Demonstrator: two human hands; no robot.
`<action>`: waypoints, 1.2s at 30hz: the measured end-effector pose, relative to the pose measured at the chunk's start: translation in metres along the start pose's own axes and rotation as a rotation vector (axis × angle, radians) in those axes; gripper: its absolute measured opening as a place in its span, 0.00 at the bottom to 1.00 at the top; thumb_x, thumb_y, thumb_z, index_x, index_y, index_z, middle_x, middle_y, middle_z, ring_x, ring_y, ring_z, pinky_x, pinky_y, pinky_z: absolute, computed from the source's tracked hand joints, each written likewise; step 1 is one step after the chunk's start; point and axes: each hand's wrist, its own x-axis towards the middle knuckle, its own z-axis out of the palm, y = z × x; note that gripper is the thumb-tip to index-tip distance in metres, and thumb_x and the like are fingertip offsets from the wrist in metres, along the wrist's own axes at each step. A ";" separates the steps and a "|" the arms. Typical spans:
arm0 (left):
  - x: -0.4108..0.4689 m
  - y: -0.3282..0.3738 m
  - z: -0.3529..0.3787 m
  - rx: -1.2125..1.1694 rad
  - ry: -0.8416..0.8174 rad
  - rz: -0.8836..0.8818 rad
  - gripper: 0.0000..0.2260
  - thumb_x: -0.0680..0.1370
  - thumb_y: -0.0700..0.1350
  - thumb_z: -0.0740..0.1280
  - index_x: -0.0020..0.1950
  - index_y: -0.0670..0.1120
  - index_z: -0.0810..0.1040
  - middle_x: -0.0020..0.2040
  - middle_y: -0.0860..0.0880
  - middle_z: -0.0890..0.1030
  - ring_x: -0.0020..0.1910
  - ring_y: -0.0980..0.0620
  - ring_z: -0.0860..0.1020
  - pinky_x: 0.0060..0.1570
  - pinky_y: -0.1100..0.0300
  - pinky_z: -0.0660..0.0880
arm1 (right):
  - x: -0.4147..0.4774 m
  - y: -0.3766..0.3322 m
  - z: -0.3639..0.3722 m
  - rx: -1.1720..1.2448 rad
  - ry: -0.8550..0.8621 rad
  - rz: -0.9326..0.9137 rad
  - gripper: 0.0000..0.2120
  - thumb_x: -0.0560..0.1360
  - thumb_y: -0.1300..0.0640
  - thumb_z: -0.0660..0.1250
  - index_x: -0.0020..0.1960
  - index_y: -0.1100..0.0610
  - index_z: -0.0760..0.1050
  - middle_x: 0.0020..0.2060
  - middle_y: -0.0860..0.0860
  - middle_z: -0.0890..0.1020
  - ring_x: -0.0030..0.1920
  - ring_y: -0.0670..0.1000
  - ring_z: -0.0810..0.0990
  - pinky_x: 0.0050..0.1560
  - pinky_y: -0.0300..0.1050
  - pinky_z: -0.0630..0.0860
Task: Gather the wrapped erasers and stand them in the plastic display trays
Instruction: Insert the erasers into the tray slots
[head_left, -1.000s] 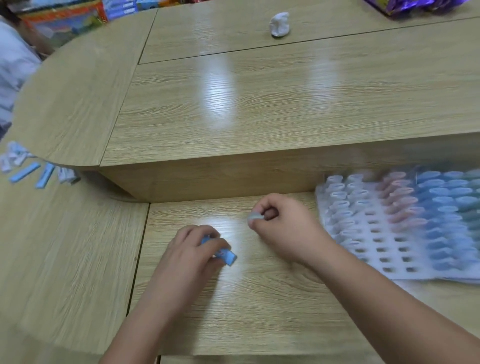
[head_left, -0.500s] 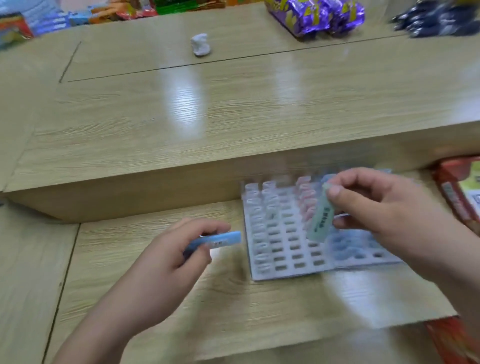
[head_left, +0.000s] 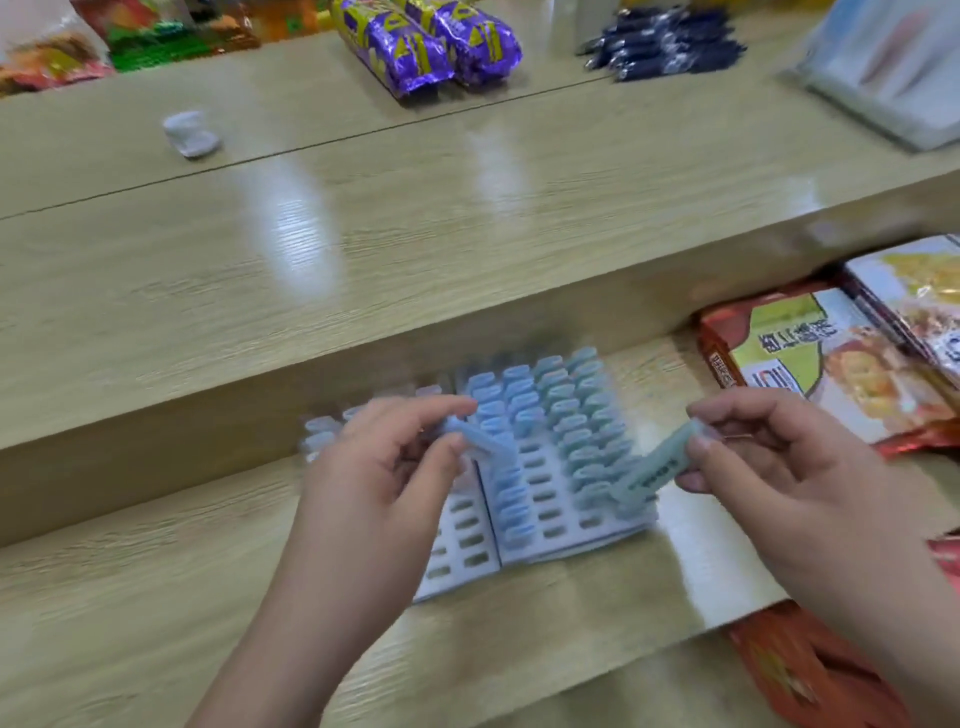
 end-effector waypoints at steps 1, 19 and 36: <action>0.005 -0.002 0.006 0.062 -0.009 0.024 0.13 0.79 0.42 0.66 0.55 0.60 0.82 0.49 0.58 0.80 0.45 0.57 0.82 0.47 0.63 0.77 | -0.002 0.005 0.001 0.041 -0.011 -0.009 0.08 0.67 0.55 0.70 0.45 0.46 0.80 0.38 0.50 0.84 0.36 0.51 0.84 0.42 0.38 0.80; 0.035 -0.038 0.064 0.535 0.041 0.370 0.11 0.79 0.43 0.66 0.59 0.46 0.83 0.51 0.53 0.83 0.49 0.54 0.80 0.45 0.56 0.79 | -0.002 0.058 0.000 -0.727 -0.184 -0.610 0.05 0.75 0.54 0.70 0.49 0.51 0.83 0.46 0.41 0.82 0.45 0.50 0.80 0.39 0.46 0.79; 0.040 -0.053 0.063 0.590 0.052 0.487 0.05 0.77 0.46 0.69 0.46 0.46 0.83 0.47 0.53 0.81 0.45 0.50 0.78 0.40 0.53 0.76 | 0.000 0.066 -0.001 -0.792 -0.214 -0.724 0.06 0.73 0.61 0.71 0.48 0.52 0.81 0.46 0.43 0.82 0.44 0.51 0.78 0.35 0.43 0.76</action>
